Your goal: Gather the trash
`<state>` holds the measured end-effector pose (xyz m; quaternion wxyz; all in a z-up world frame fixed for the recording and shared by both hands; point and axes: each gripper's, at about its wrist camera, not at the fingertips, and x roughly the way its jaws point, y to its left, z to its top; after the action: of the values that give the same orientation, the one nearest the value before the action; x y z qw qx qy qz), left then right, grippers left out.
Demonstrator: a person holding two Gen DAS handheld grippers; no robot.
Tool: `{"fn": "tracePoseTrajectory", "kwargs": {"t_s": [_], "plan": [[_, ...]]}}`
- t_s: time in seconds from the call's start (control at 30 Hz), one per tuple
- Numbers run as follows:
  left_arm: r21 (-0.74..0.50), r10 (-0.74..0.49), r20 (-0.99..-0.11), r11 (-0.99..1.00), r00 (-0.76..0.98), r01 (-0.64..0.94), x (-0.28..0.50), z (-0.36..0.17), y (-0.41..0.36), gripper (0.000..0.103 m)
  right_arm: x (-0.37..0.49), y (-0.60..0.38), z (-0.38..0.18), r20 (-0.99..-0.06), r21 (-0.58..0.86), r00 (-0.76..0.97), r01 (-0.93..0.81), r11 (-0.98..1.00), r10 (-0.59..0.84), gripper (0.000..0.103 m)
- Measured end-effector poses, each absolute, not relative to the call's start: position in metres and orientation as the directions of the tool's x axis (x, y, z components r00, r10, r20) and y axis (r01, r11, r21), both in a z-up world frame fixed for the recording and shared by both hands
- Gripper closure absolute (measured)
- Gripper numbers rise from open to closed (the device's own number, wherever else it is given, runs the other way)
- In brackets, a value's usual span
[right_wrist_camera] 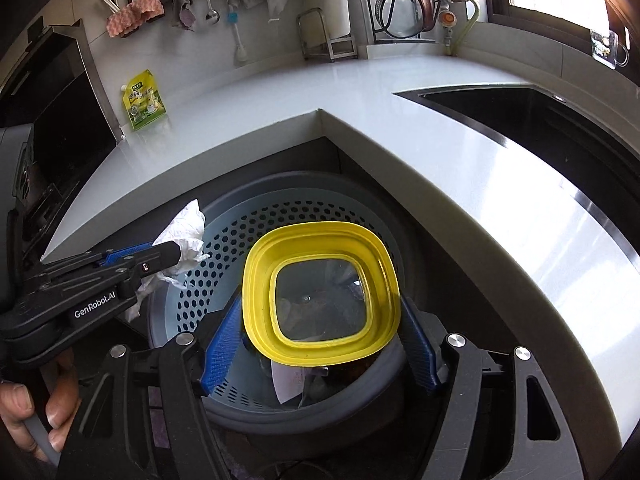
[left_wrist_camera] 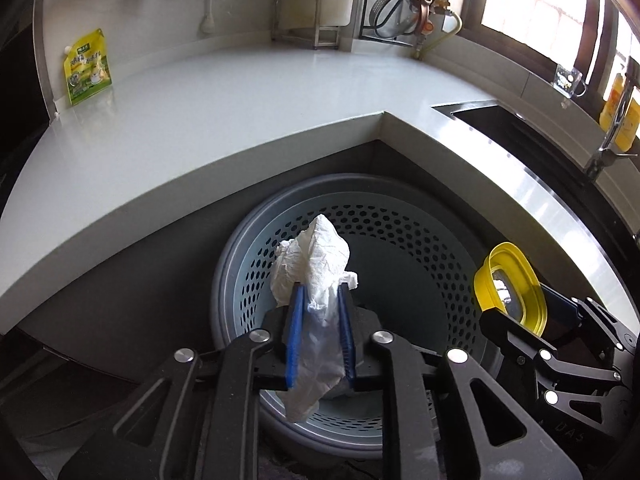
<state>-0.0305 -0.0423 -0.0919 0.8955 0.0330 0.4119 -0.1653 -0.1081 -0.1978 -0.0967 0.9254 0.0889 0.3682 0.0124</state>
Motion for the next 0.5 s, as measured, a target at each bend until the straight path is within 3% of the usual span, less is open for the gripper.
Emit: {"fn": "tracePoseTrajectory", "kwargs": {"t_s": [0.1,0.17,0.2,0.5], "plan": [[-0.083,-0.263,-0.749,0.948,0.608,0.308,-0.0289,-0.0923,-0.0383,0.06,-0.1091,-0.1967,-0.0931,-0.658,0.161,0.75,0.051,0.986,0.068,0.021],[-0.089,-0.259,-0.743,0.952,0.618,0.292,-0.0292,-0.0909,-0.0349,0.035,-0.1099,-0.1973,-0.0922,-0.652,0.157,0.755,0.055,0.986,0.062,0.021],[-0.091,-0.258,-0.736,0.954,0.626,0.286,-0.0301,-0.0896,-0.0333,0.032,-0.1092,-0.1979,-0.0927,-0.656,0.16,0.752,0.055,0.986,0.065,0.021],[-0.076,-0.251,-0.736,0.954,0.629,0.291,-0.0306,-0.0879,-0.0344,0.032,-0.1078,-0.1988,-0.0969,-0.676,0.163,0.735,0.073,0.984,0.057,0.021]]}}
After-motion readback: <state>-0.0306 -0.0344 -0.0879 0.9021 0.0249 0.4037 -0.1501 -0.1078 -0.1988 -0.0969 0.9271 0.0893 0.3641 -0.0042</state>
